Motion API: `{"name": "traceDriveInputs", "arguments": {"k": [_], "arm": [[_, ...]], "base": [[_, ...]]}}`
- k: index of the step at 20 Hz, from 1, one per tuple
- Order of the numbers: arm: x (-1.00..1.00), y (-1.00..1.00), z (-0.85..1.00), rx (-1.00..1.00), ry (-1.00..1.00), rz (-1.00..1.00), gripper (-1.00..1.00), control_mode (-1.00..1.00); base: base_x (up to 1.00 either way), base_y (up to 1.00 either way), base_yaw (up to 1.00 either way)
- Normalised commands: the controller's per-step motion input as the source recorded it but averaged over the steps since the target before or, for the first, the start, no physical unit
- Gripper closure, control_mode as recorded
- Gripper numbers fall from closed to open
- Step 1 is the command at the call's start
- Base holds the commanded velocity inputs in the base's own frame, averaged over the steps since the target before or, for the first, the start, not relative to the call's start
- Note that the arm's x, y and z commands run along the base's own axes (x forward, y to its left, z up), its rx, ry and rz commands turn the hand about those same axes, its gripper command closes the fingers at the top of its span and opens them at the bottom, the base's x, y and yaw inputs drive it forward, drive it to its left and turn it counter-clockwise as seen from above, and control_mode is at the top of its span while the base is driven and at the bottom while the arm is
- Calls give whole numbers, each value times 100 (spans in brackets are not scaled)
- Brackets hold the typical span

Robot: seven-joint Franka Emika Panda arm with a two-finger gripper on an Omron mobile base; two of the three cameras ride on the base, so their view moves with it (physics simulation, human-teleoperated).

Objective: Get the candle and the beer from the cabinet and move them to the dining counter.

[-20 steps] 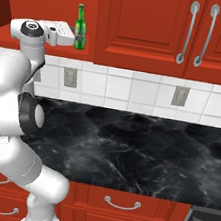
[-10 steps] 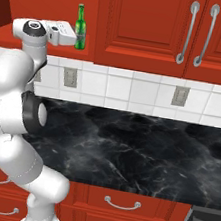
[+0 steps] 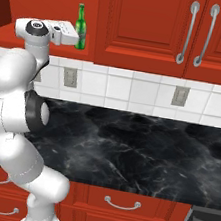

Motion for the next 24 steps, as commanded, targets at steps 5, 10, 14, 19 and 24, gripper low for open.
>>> {"name": "traceDriveInputs", "arguments": {"k": [5,10,14,19,24], "arm": [[1,-4,0,0,0,0,100,-100],[0,0,-2,0,0,0,100,-100],[-21,0,0,0,-1,0,100,-100],[-43,0,2,0,-2,0,100,-100],[-62,0,14,0,0,2,100,-100]], "base": [[0,0,0],[0,0,0],[0,0,0],[0,0,0],[0,0,0]]}}
